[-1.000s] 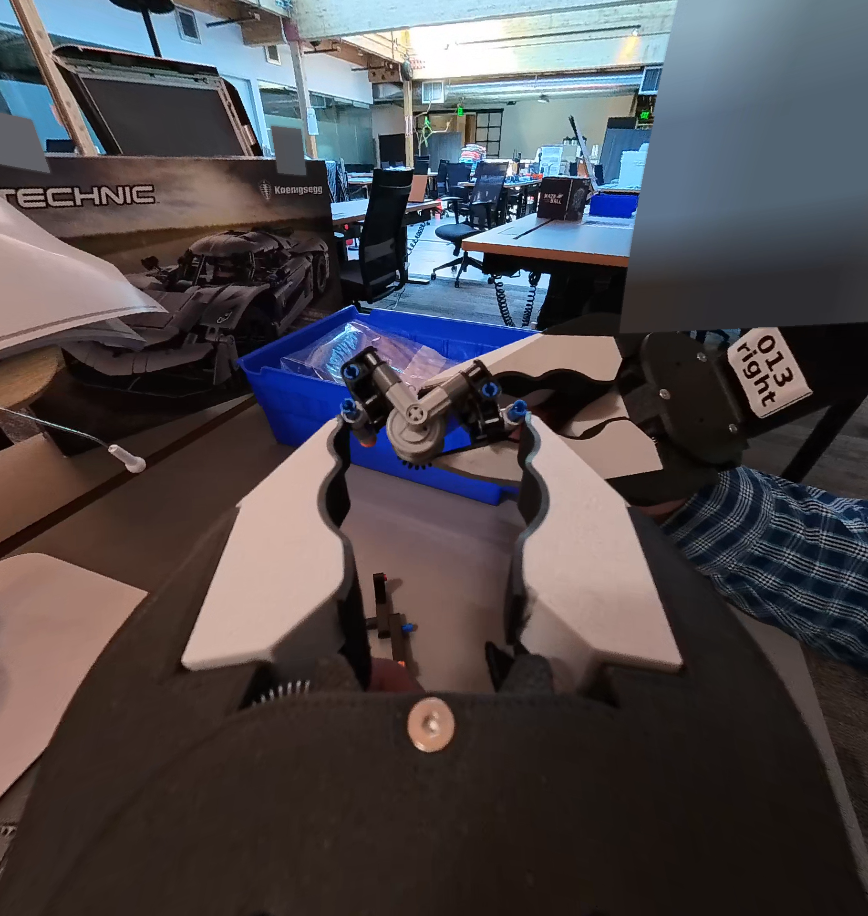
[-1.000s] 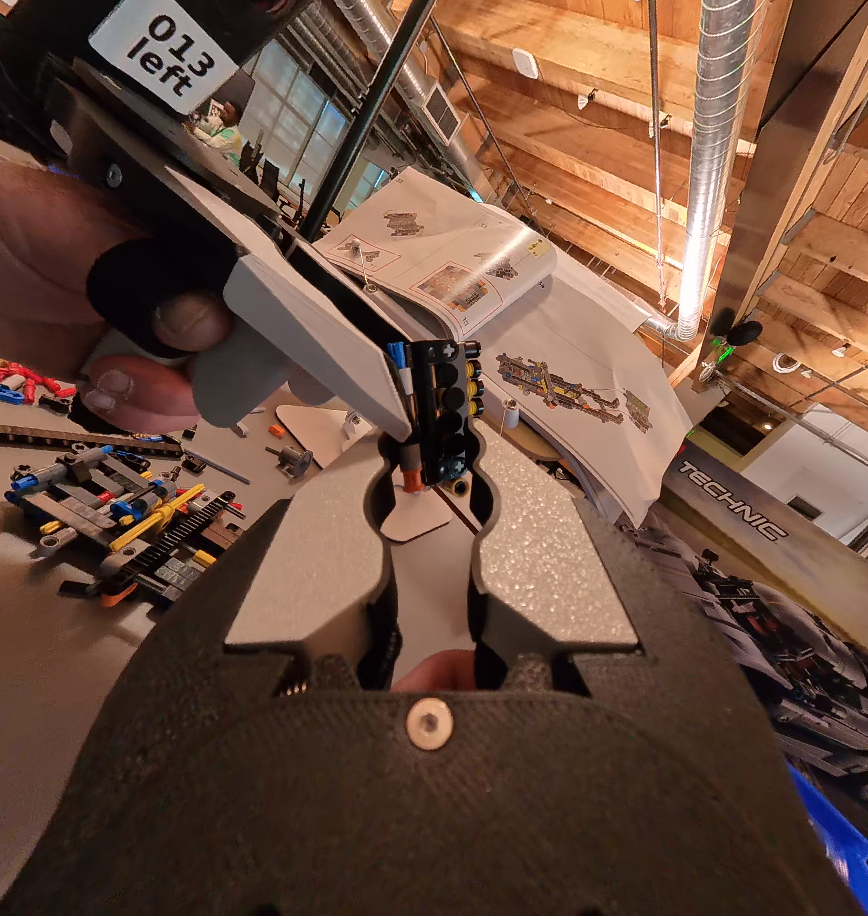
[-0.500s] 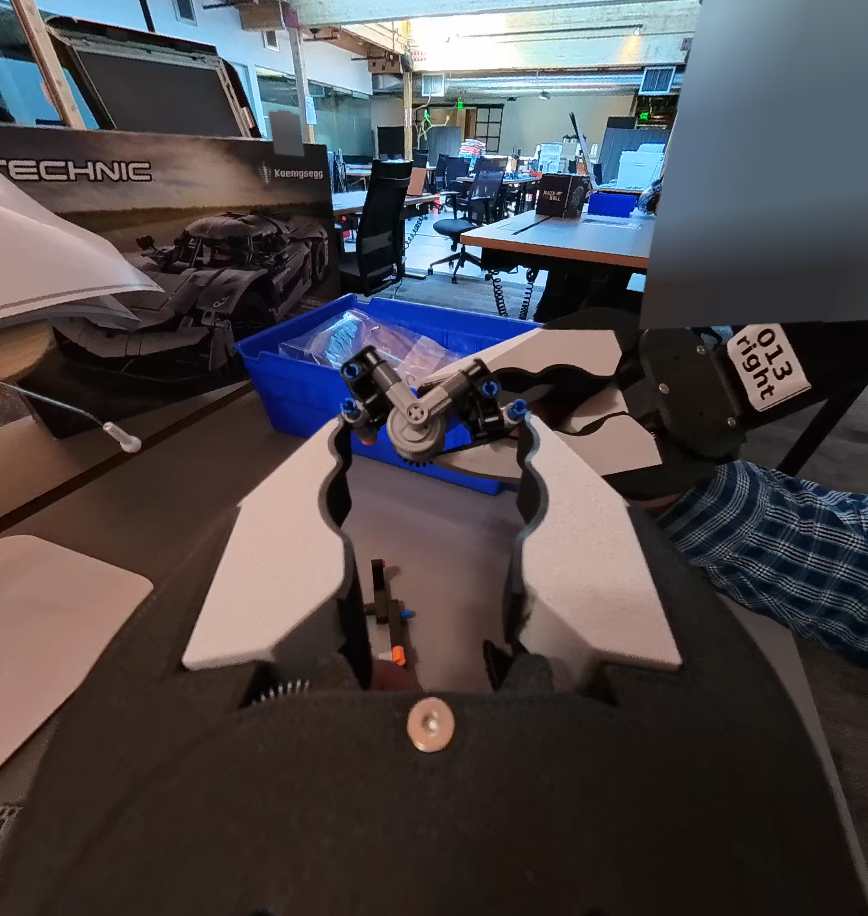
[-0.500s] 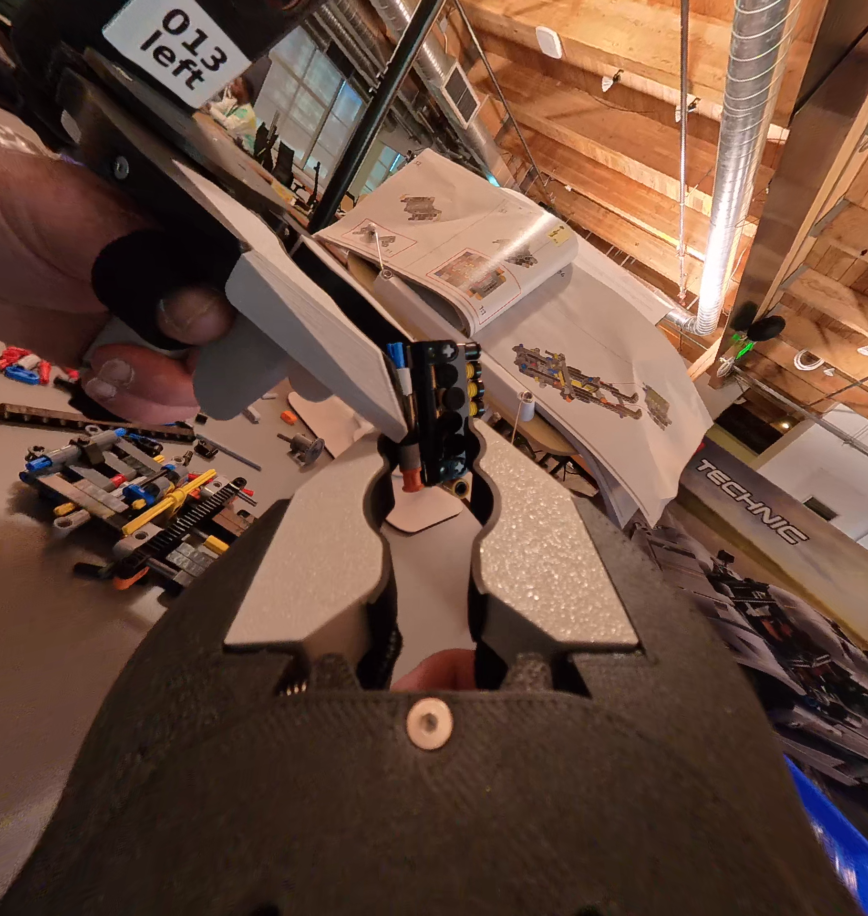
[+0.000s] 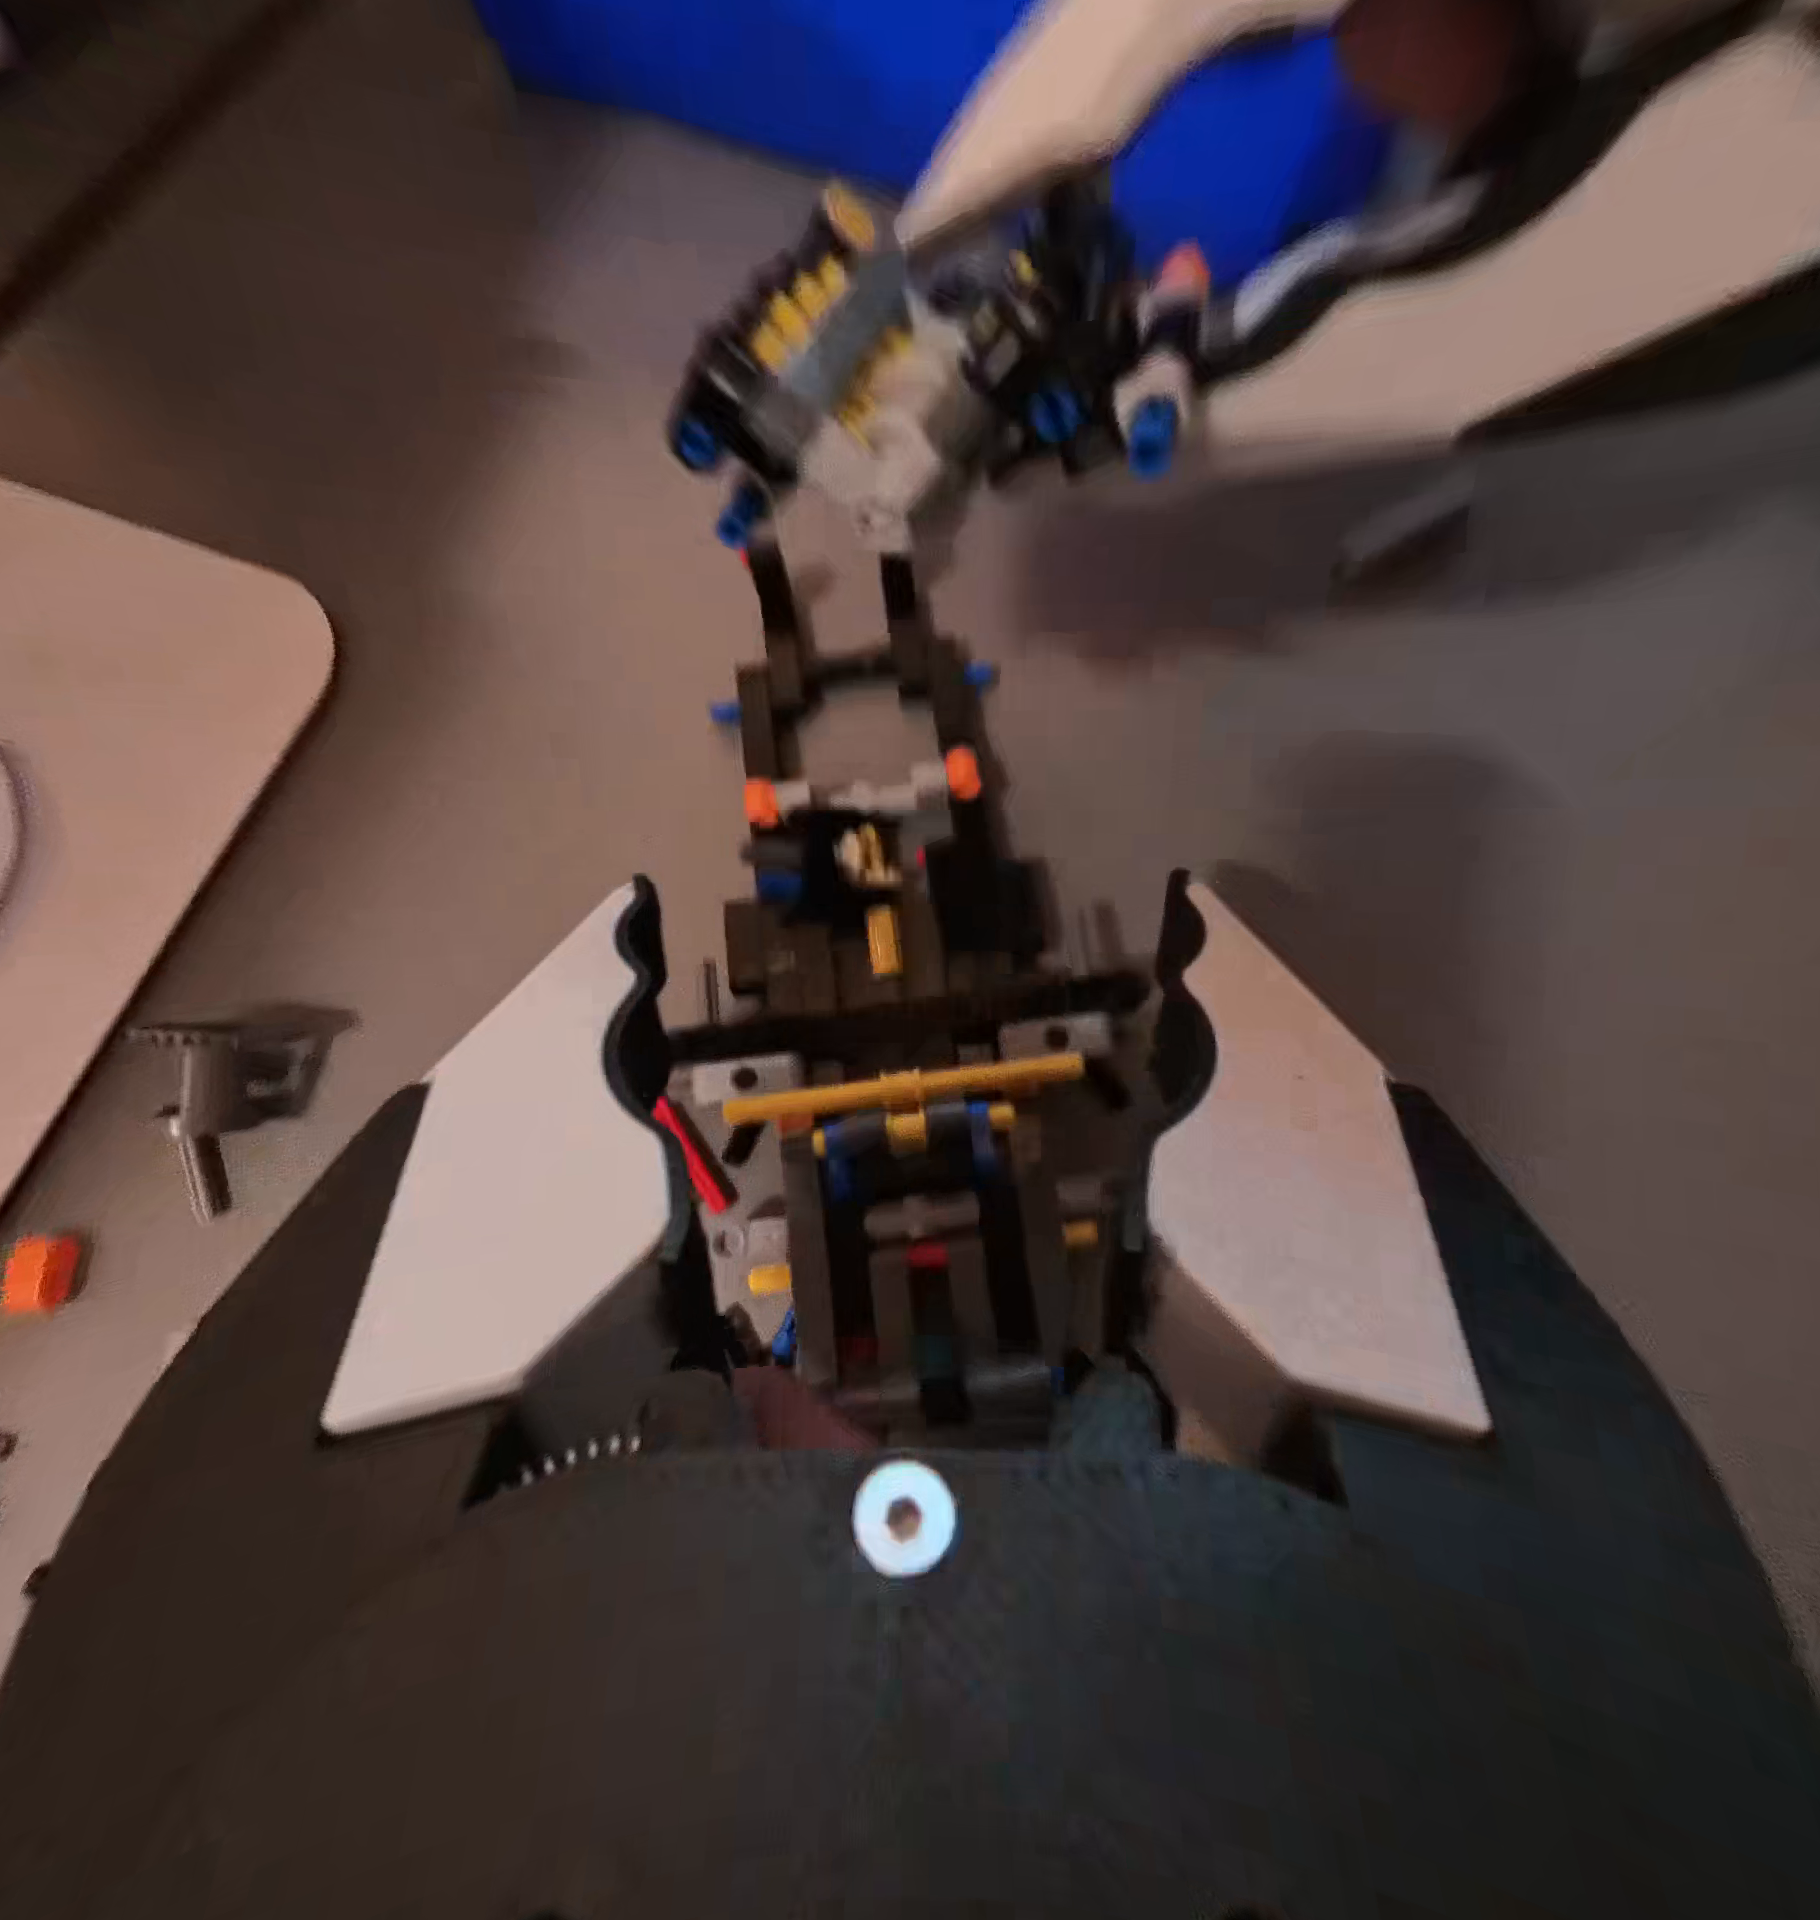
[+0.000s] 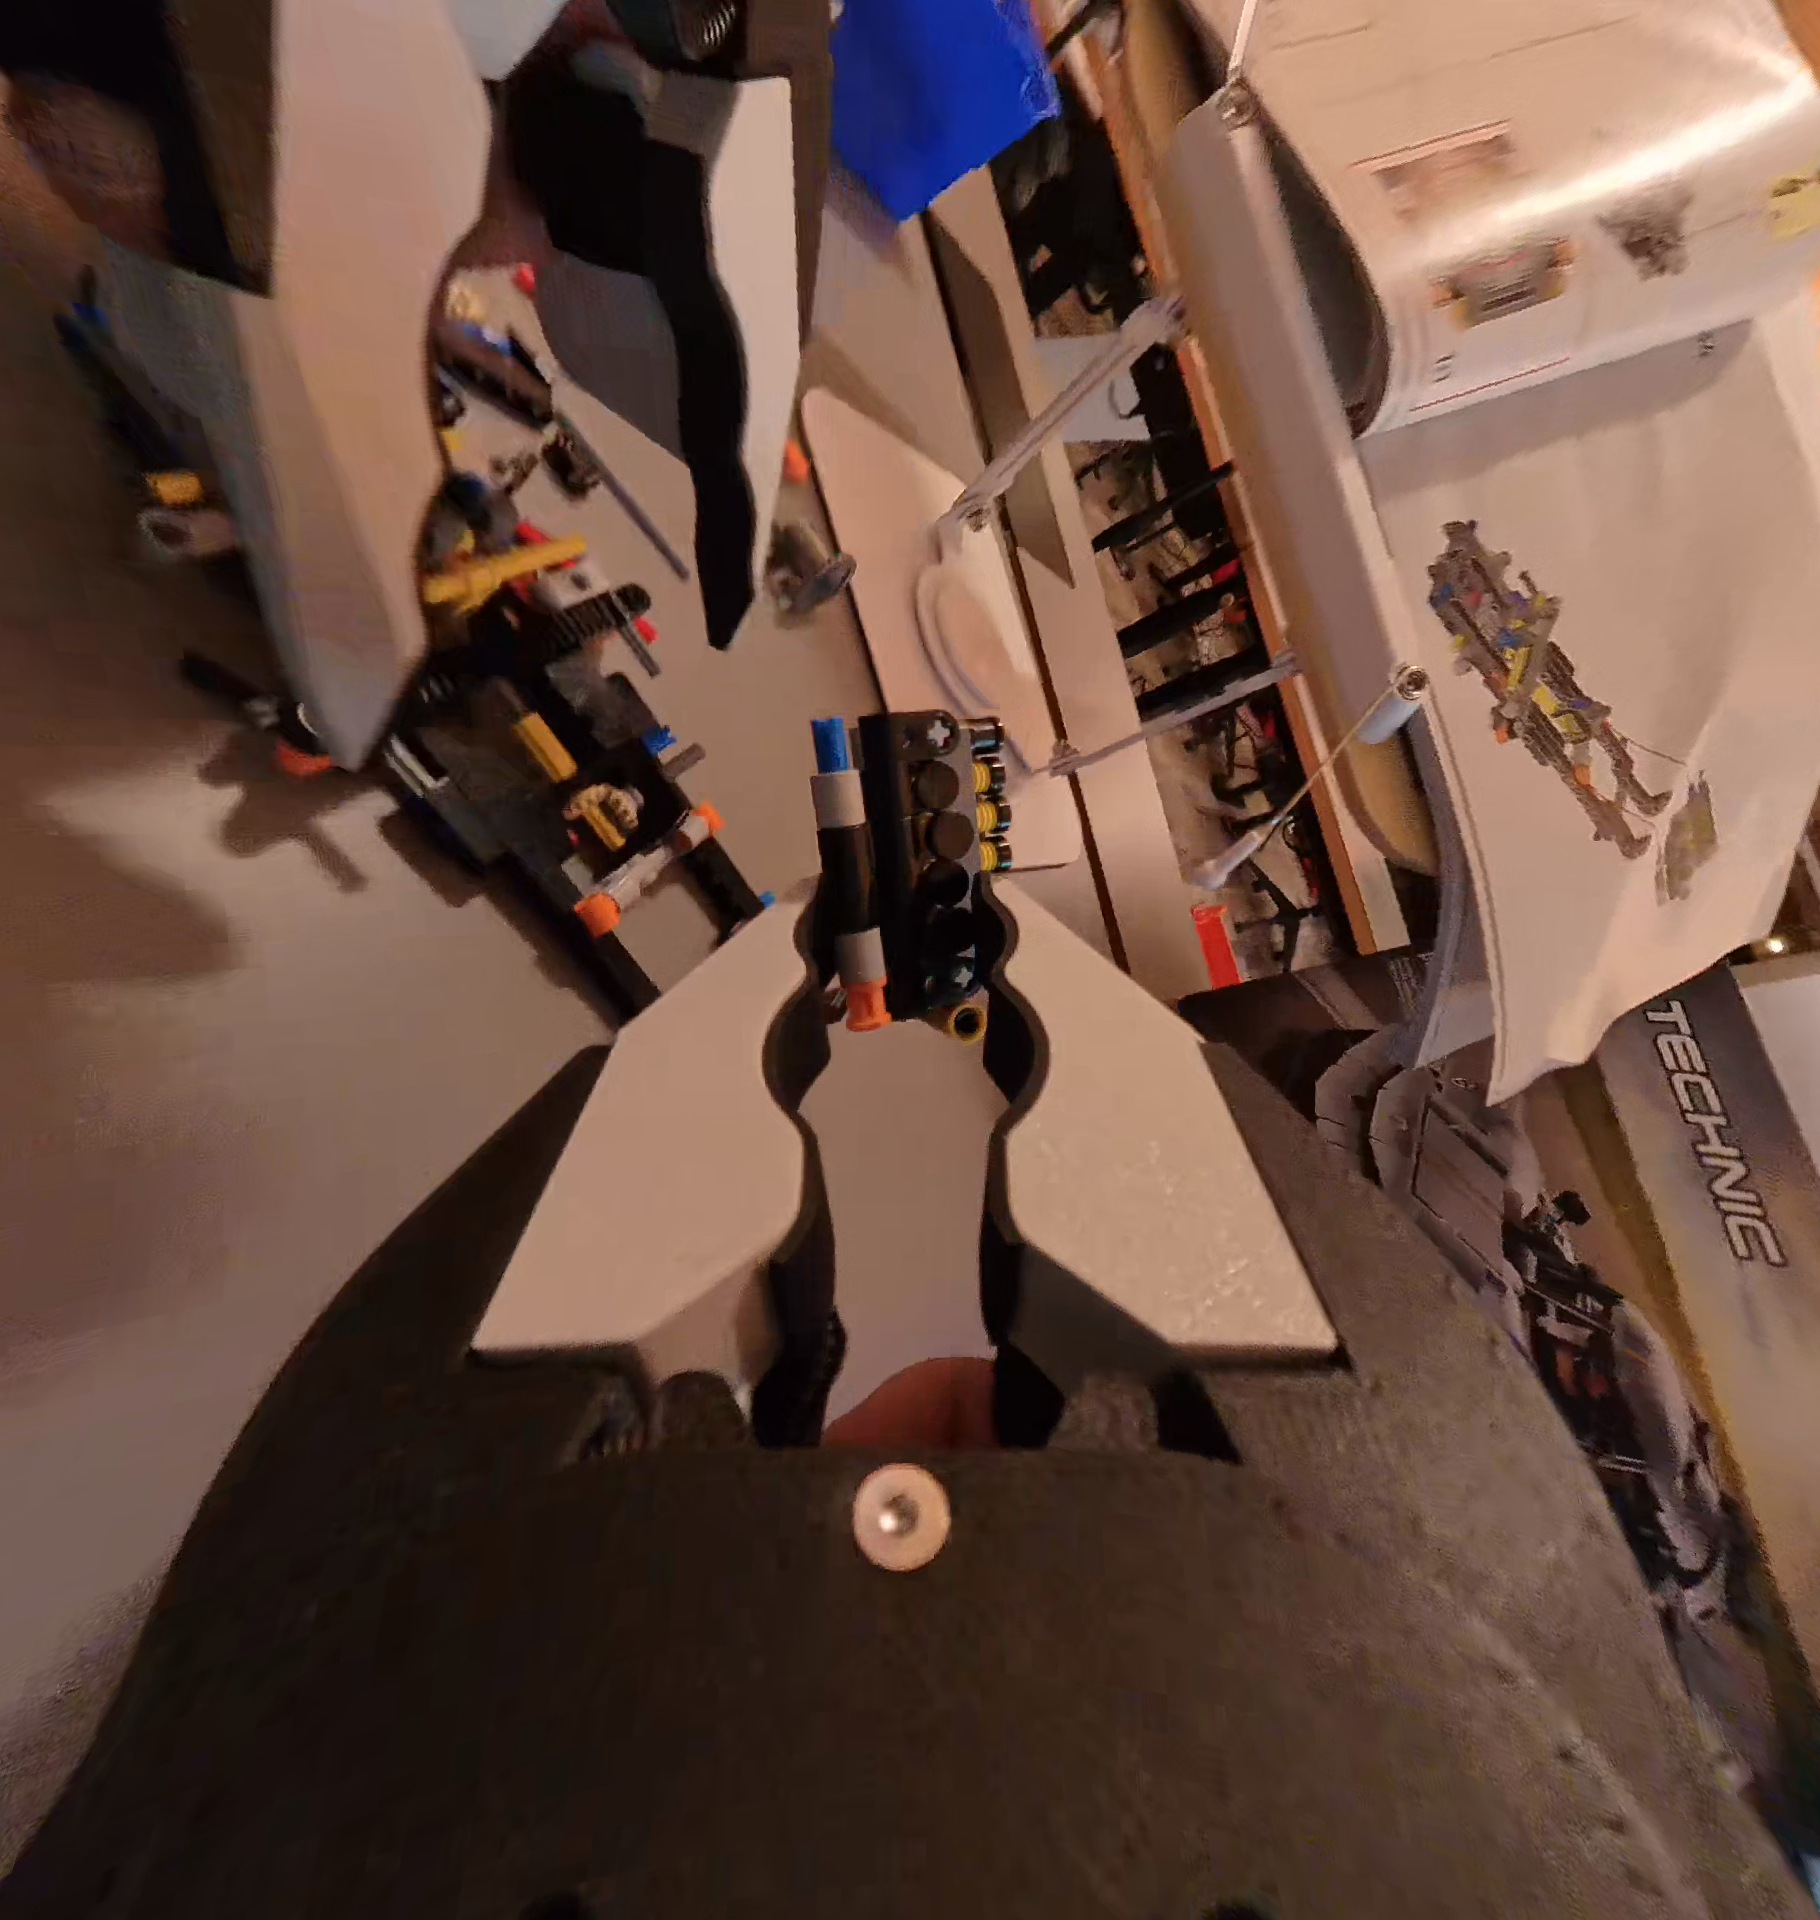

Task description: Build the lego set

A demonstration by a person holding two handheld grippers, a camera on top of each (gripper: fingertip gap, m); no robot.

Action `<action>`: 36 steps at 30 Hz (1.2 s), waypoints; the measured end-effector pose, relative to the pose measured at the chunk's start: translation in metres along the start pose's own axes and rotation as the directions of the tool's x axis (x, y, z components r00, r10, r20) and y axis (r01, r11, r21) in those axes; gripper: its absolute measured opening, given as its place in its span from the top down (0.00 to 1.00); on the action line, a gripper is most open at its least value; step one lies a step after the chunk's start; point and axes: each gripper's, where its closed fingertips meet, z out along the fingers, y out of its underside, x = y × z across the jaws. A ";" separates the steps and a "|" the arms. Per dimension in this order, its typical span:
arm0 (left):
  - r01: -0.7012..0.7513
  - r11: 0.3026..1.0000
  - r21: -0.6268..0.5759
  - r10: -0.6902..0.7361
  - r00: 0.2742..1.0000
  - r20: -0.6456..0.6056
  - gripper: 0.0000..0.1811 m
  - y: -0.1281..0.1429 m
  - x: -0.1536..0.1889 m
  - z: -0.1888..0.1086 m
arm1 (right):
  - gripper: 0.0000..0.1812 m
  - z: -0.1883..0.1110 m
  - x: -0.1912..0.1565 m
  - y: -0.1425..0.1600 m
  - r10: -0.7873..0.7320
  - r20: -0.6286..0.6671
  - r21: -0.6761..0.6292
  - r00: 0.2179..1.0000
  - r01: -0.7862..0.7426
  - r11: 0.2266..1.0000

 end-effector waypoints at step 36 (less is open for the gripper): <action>0.060 0.764 0.643 -0.137 0.988 0.071 0.63 -0.110 0.006 -0.074 | 0.87 -0.020 0.035 -0.080 0.397 -0.051 0.464 0.916 -0.331 0.822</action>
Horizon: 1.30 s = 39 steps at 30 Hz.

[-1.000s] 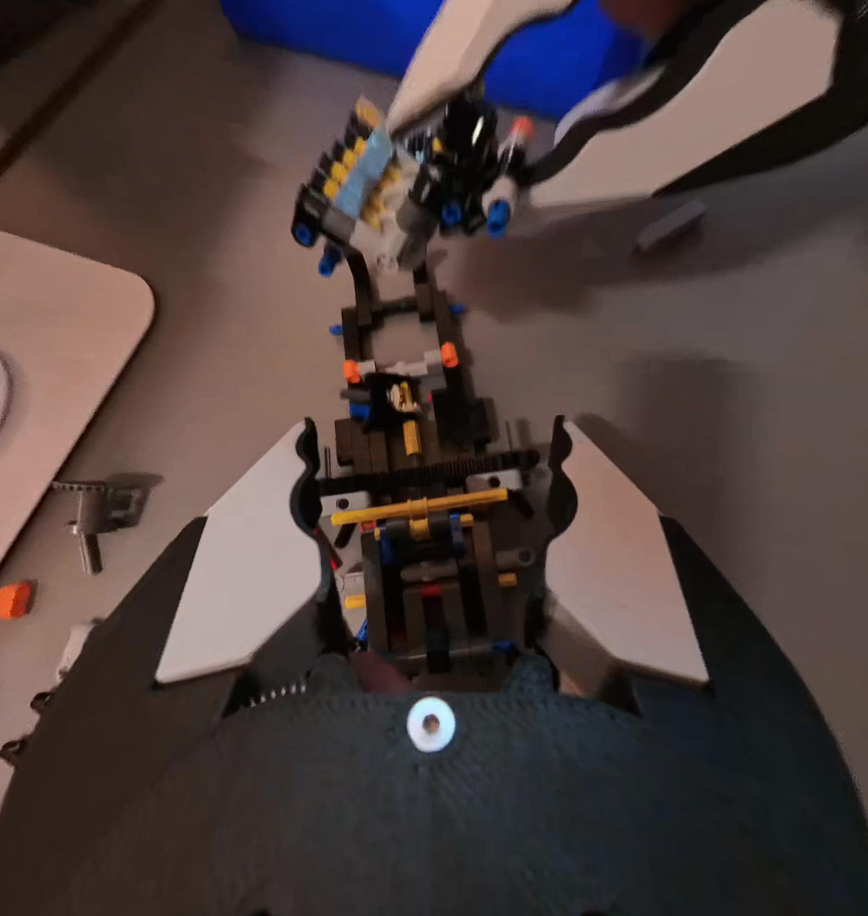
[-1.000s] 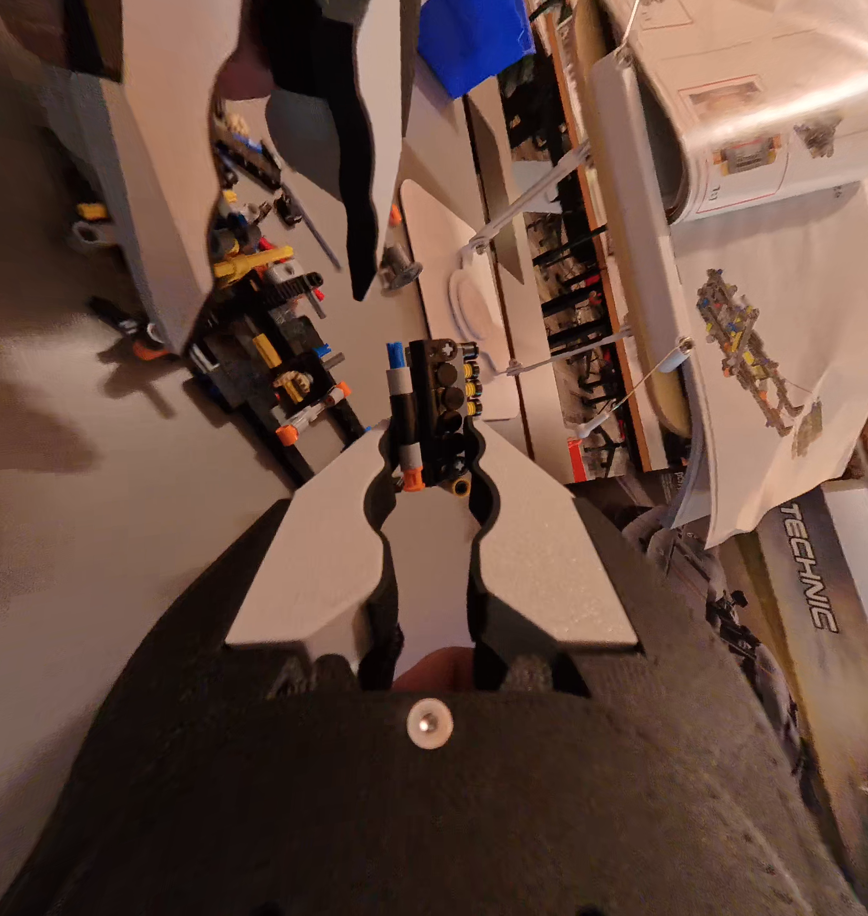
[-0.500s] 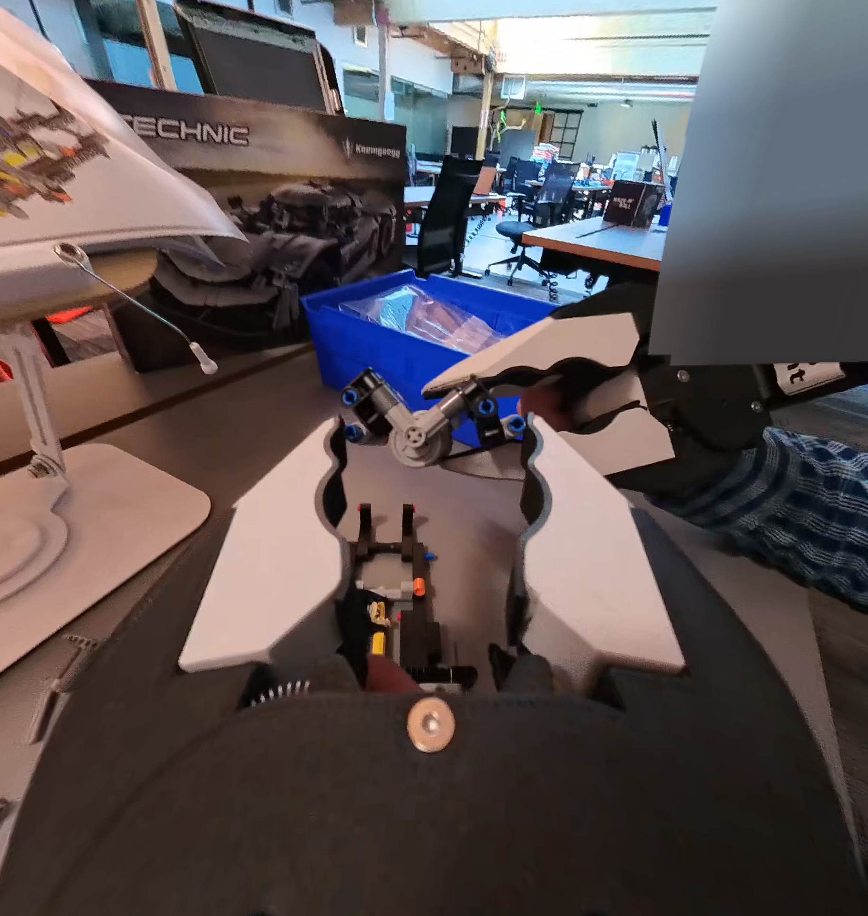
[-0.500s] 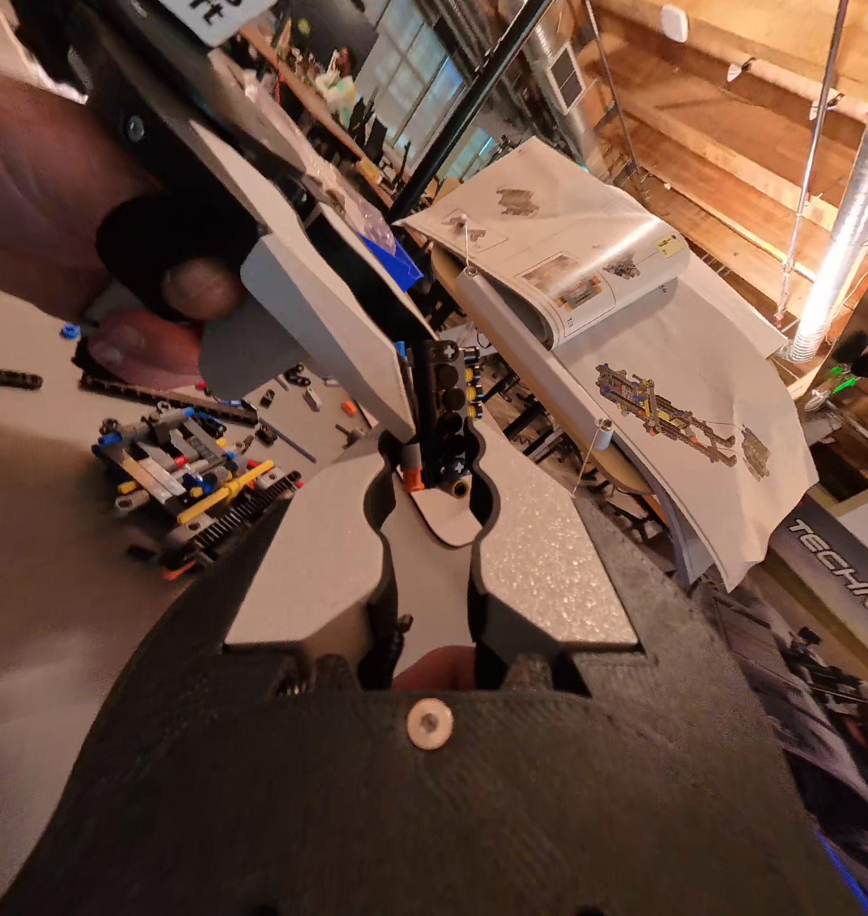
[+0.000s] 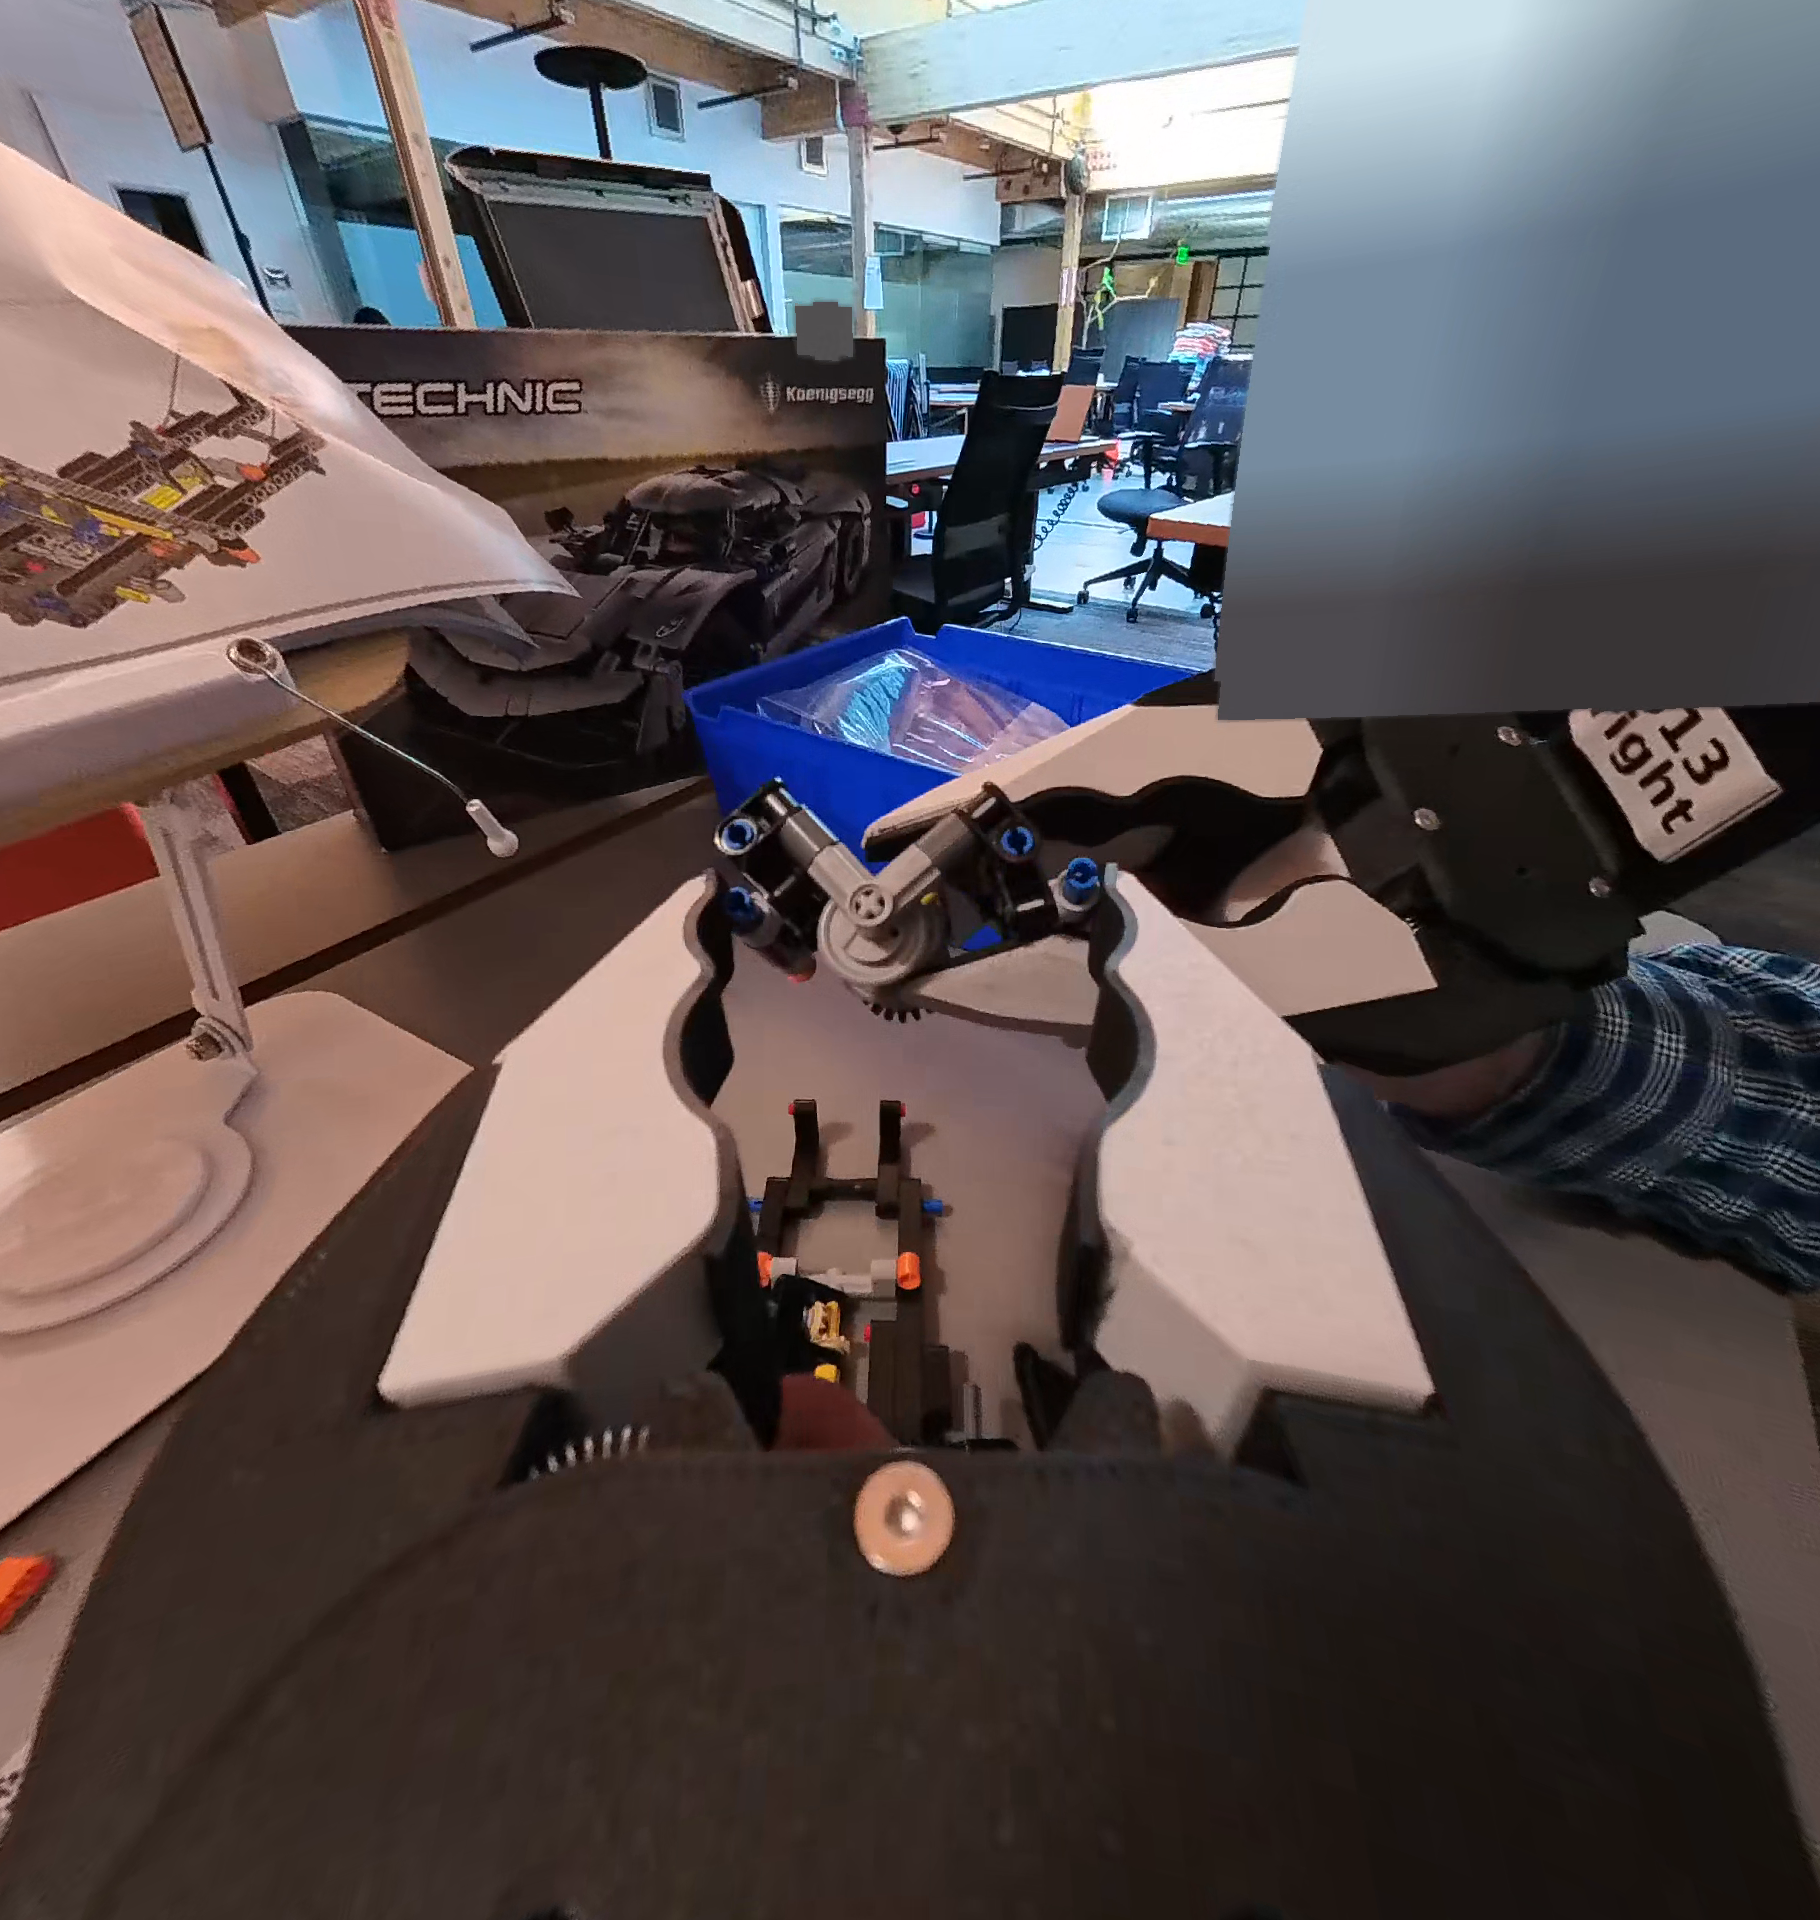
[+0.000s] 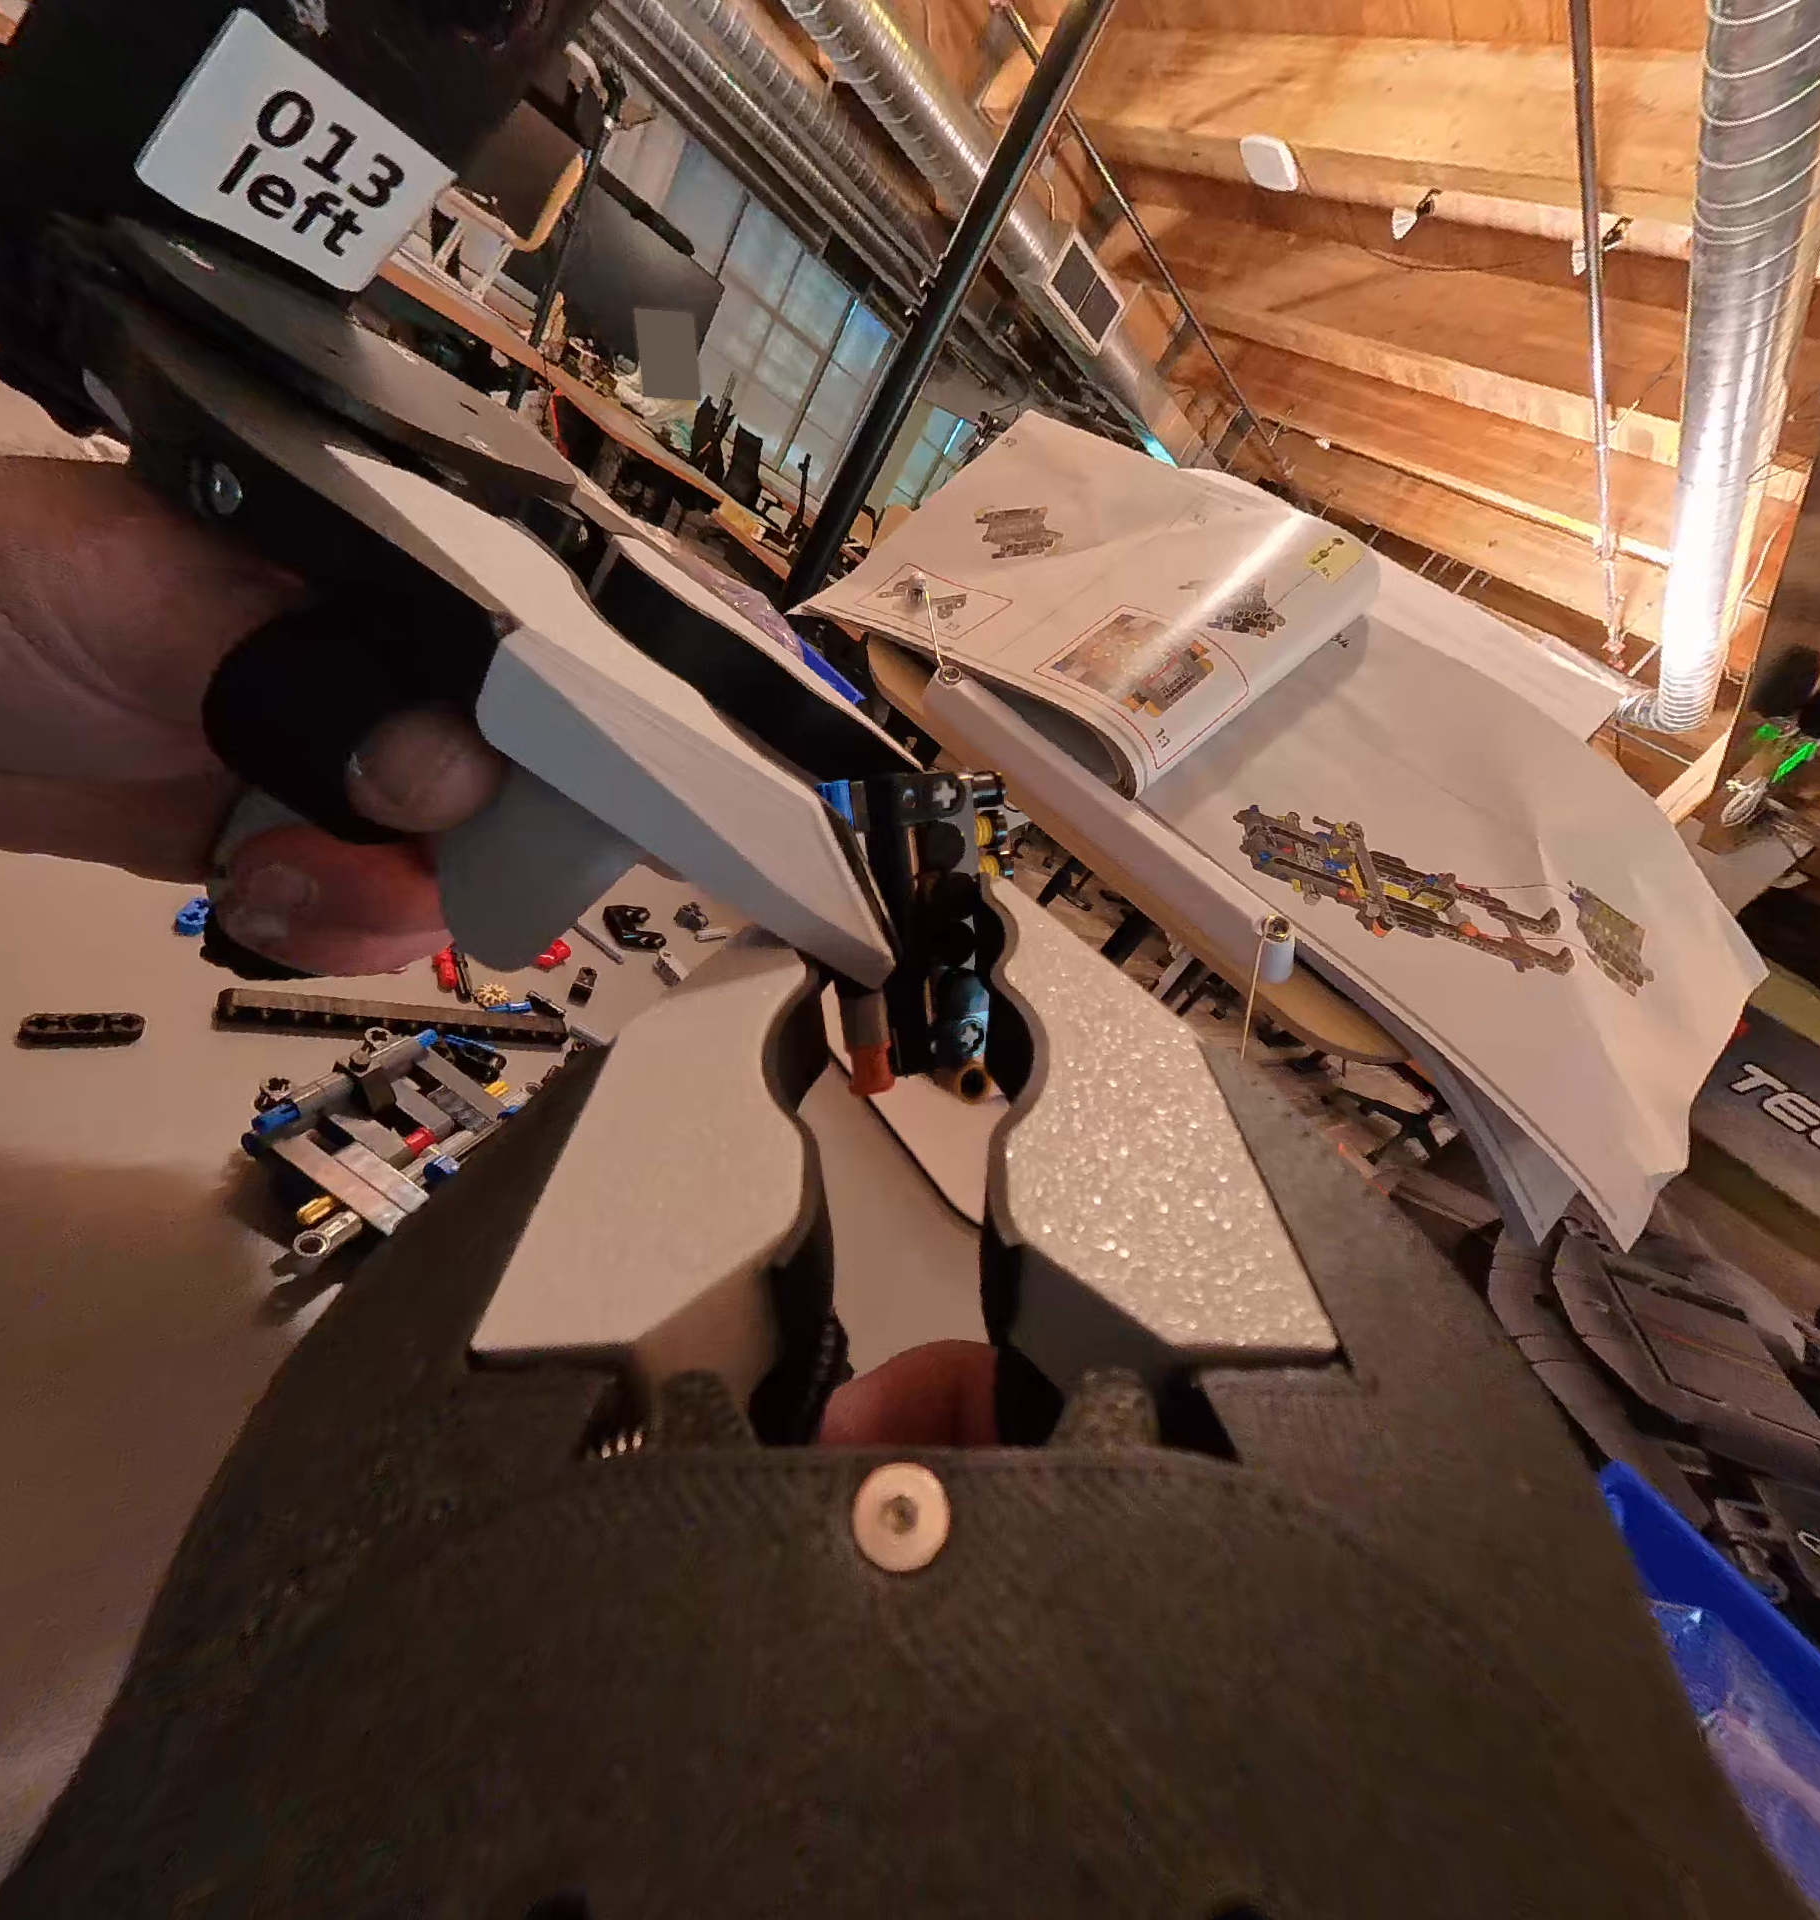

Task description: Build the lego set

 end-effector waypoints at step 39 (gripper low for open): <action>0.127 0.983 0.132 -0.107 0.983 -0.149 0.68 -0.019 -0.003 -0.019 | 0.71 -0.015 -0.005 -0.025 0.031 0.168 -0.019 0.985 -0.028 0.999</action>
